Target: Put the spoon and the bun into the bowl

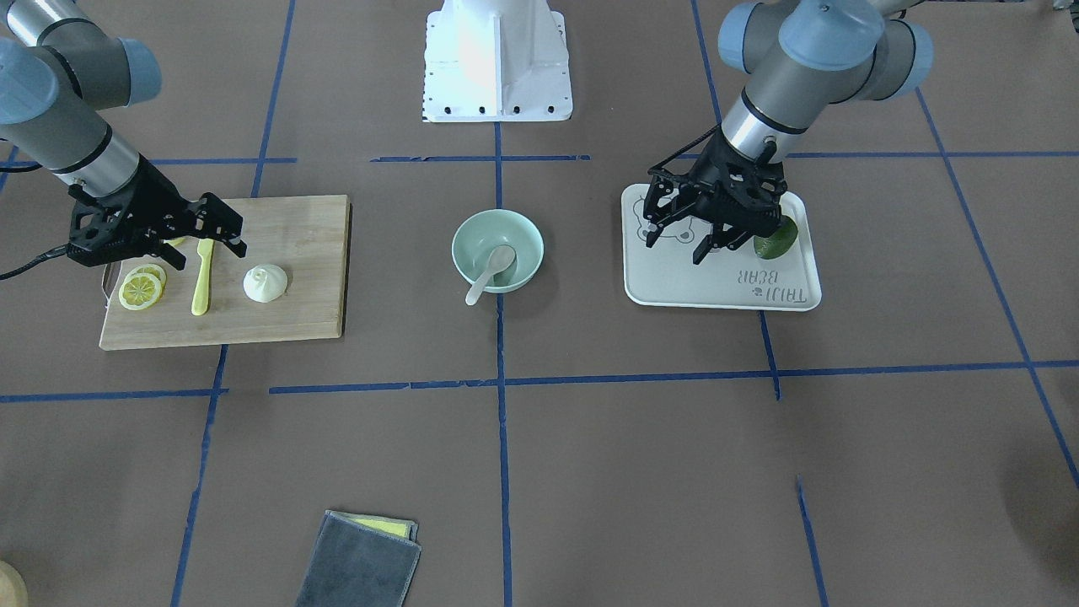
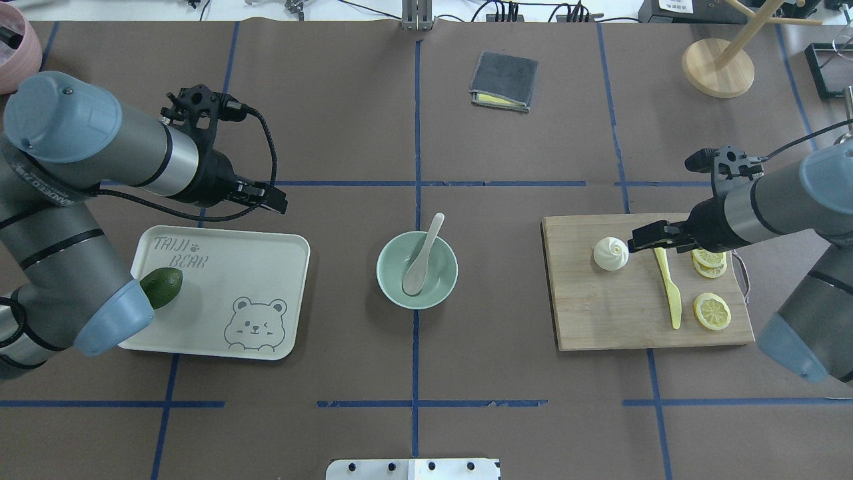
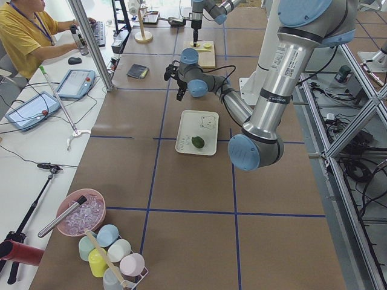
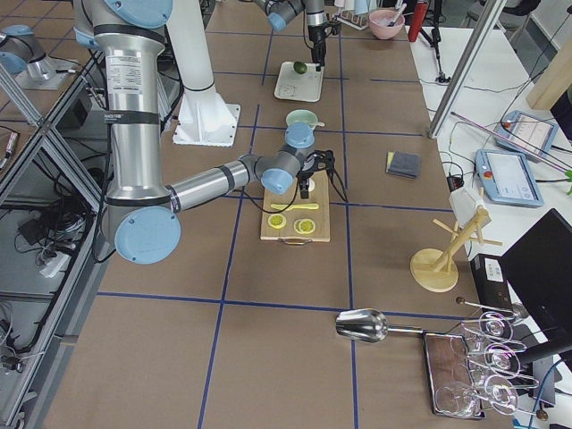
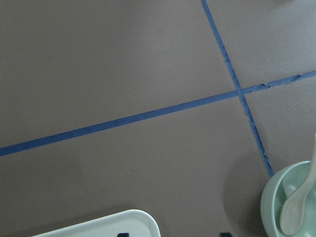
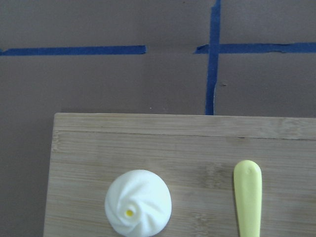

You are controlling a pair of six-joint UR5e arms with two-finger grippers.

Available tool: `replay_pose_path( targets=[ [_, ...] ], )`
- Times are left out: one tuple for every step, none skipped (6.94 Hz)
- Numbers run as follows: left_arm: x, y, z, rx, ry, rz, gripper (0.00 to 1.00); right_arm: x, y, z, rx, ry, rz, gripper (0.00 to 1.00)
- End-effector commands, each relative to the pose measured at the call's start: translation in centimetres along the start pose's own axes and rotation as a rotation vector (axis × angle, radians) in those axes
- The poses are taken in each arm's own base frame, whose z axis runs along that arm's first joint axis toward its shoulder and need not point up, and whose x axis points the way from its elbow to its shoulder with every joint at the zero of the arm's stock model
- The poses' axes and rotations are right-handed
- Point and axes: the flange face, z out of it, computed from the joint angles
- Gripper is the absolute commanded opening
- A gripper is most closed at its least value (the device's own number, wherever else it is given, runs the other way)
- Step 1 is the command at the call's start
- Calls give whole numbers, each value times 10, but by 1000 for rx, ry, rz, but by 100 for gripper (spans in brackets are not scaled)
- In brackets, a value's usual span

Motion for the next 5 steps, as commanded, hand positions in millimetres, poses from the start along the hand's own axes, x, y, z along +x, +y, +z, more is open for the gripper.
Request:
replay_pose_path(
  targets=[
    [-5, 2, -3, 4, -4, 0, 72, -26, 16, 31, 24, 46, -49, 98],
    [-4, 2, -4, 5, -3, -4, 73, -44, 4, 36, 13, 69, -35, 98],
    [-4, 2, -5, 7, -3, -8, 73, -48, -2, 43, 22, 95, -9, 96],
    [-3, 2, -5, 8, -2, -8, 75, -48, 0, 48, 37, 113, -13, 96],
    [-3, 2, -5, 8, -2, -10, 75, -49, 1, 50, 46, 119, -18, 95]
  ],
)
